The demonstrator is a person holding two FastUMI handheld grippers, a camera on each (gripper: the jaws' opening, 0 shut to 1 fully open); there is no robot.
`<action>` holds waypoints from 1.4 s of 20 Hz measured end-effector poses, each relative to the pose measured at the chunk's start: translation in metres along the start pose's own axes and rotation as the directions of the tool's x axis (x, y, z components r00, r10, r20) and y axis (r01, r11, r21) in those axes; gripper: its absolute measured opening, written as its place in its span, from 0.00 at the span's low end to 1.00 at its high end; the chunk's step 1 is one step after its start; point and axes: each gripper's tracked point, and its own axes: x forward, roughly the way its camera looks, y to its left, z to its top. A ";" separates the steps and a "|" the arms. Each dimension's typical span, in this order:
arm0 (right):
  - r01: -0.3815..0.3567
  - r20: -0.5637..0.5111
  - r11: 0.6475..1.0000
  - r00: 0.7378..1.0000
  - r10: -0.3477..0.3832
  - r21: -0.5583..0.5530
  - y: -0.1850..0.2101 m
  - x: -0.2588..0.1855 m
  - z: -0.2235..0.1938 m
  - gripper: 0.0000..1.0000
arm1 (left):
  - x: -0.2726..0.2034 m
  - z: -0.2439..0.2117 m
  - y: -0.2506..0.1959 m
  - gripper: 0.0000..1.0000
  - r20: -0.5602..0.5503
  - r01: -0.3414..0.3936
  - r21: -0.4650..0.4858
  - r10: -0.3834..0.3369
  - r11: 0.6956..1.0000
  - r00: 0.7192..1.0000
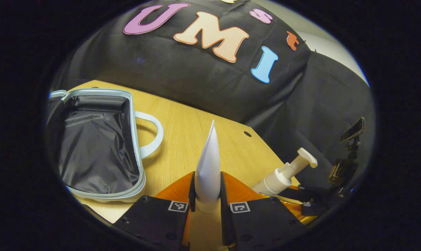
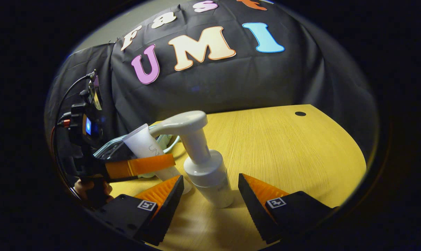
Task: First open the suitcase, pack the skin care products into it, and then close the suitcase.
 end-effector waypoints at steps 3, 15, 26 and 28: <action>0.016 -0.008 1.000 1.000 -0.016 -0.005 -0.005 0.006 -0.006 0.88 | -0.016 0.024 -0.014 0.27 0.001 0.039 -0.010 -0.039 0.999 0.999; 0.052 -0.018 0.999 0.998 -0.052 -0.007 0.004 0.001 0.015 0.62 | -0.097 0.111 0.111 0.27 -0.169 -0.124 -0.018 0.119 0.992 0.978; -0.055 -0.021 0.996 0.998 0.057 0.065 0.113 -0.017 0.071 0.60 | -0.068 0.037 0.201 0.28 -0.523 -0.255 -0.068 0.183 0.965 0.832; -0.088 -0.031 0.993 0.995 0.090 0.075 0.136 -0.009 0.078 0.64 | -0.069 0.029 0.204 0.44 -0.552 -0.256 -0.067 0.178 0.964 0.814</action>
